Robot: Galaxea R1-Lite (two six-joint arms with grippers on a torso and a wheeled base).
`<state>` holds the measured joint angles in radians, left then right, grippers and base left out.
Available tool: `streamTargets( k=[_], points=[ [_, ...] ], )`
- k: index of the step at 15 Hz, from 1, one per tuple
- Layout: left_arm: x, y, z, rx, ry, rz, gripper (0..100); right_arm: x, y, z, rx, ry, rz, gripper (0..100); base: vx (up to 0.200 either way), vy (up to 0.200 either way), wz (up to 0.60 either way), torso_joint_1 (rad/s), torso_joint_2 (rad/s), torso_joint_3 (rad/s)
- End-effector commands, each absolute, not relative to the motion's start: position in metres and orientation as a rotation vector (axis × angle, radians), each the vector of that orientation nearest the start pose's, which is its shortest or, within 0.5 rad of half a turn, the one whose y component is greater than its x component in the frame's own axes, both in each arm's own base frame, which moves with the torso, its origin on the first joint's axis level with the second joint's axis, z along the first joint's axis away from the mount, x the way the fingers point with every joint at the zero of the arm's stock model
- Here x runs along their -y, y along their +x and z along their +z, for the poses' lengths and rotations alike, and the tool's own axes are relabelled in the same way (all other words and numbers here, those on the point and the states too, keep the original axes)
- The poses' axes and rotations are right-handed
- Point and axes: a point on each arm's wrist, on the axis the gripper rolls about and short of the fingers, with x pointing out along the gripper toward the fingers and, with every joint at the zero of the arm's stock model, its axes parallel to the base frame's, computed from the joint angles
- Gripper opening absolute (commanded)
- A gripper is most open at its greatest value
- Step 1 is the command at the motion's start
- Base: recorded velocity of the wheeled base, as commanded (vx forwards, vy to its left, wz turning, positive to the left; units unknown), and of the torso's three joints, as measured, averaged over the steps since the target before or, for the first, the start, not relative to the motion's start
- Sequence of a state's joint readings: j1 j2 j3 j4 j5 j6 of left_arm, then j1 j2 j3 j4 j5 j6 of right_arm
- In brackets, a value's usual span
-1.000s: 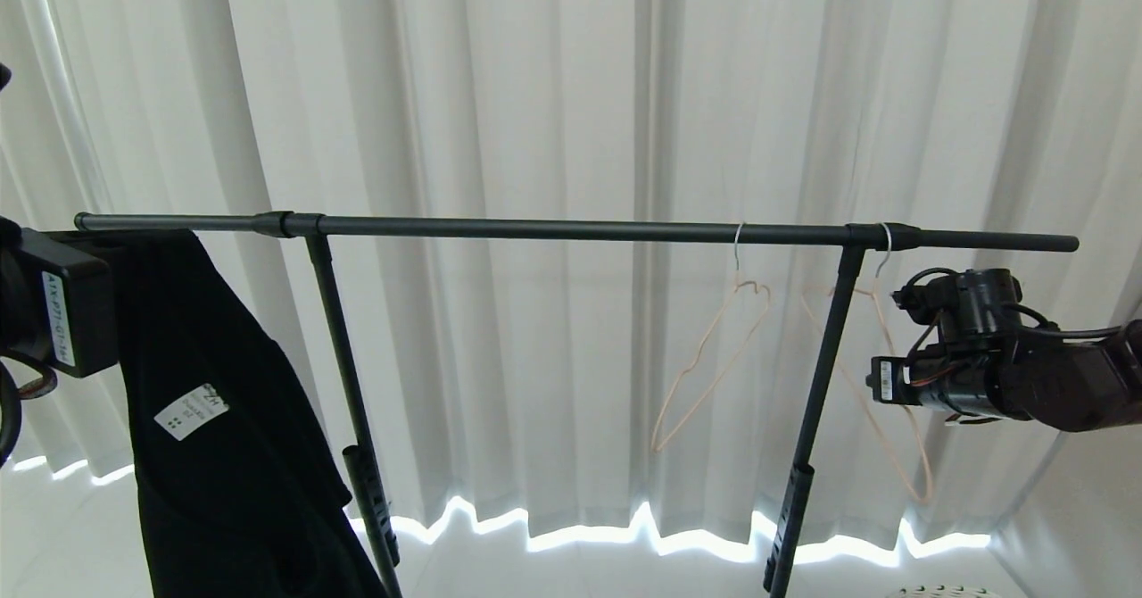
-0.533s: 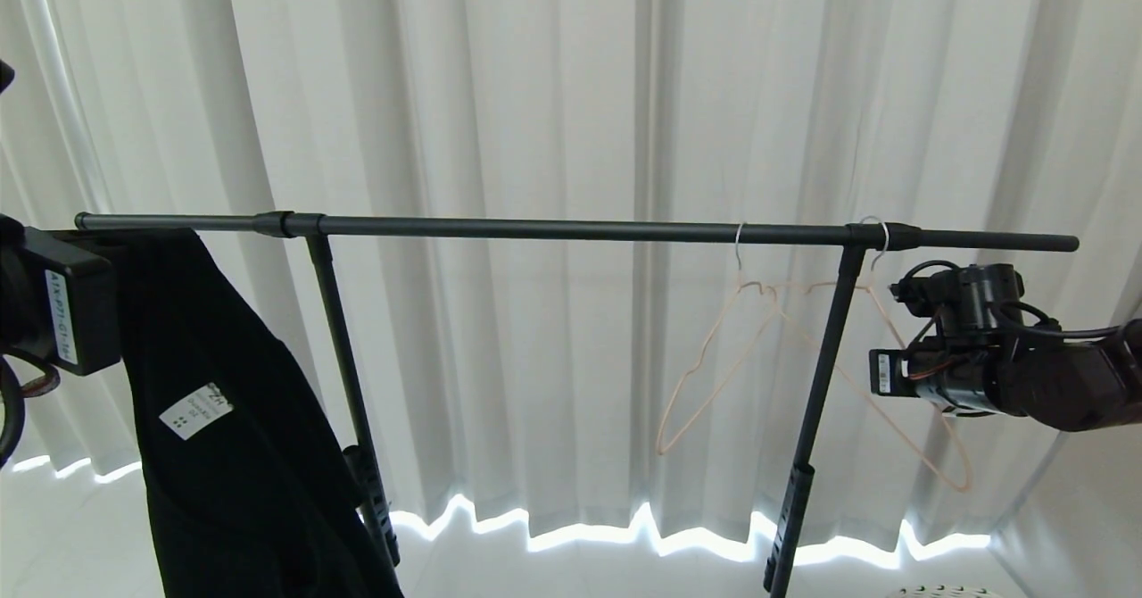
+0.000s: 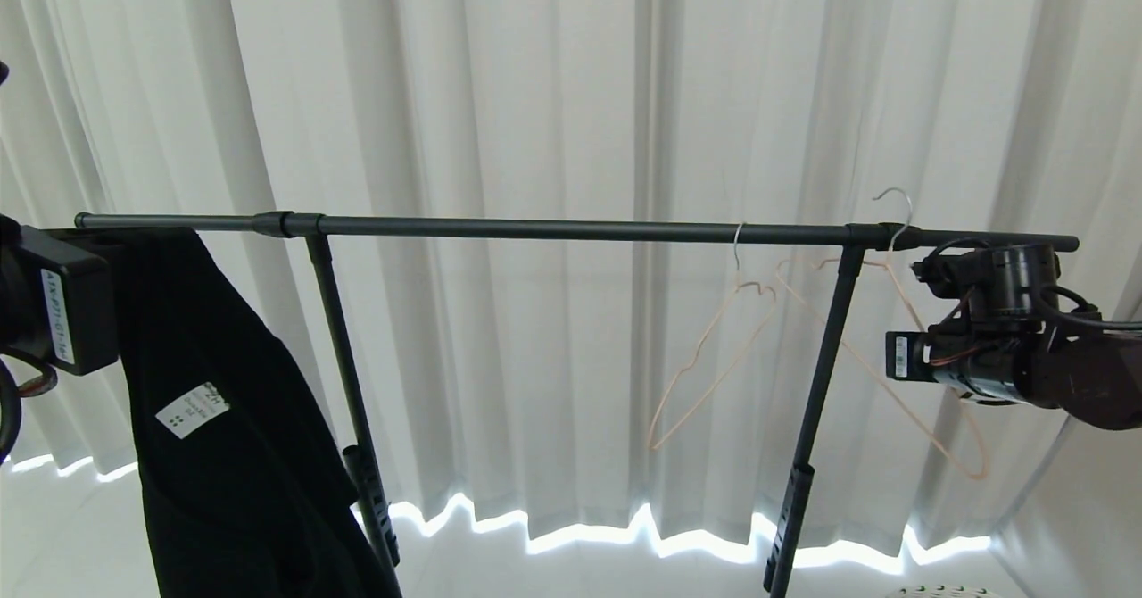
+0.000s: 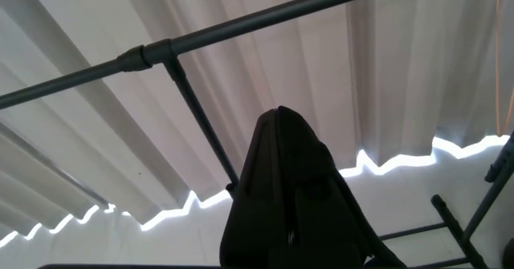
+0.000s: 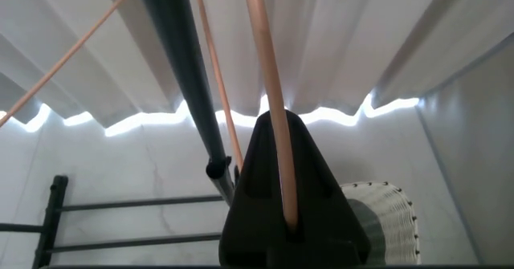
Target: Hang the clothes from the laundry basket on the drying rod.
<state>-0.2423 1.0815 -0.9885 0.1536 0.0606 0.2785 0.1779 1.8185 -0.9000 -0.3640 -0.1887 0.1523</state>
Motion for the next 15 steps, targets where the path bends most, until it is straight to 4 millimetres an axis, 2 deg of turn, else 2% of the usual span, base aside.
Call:
streamTargets(
  k=[1, 5, 6, 12, 15],
  points=[
    [0.032, 0.135, 0.298, -0.218, 0.315, -0.212, 0, -0.051, 0.303, 0.156, -0.515, 0.035, -0.047, 0, 0.0, 0.0, 0.0, 0.0, 0.0, 0.0],
    [0.033, 0.14, 0.3, -0.182, 0.311, -0.207, 0, -0.046, 0.277, 0.161, -0.509, 0.026, -0.044, 0, 0.0, 0.0, 0.0, 0.0, 0.0, 0.0],
    [0.033, 0.14, 0.301, -0.177, 0.315, -0.204, 0, -0.045, 0.267, 0.164, -0.501, 0.021, -0.047, 0, -0.2, 0.0, 0.0, 0.002, 0.0, 0.002],
    [0.031, 0.141, 0.301, -0.178, 0.323, -0.194, 0, -0.05, 0.233, 0.164, -0.495, -0.014, -0.039, 0, -0.2, 0.0, 0.0, 0.003, 0.01, 0.002],
    [0.03, 0.141, 0.3, -0.181, 0.32, -0.188, 0, -0.049, 0.218, 0.172, -0.466, -0.044, -0.047, 0, -0.2, 0.0, 0.0, 0.002, 0.0, 0.002]
  ],
)
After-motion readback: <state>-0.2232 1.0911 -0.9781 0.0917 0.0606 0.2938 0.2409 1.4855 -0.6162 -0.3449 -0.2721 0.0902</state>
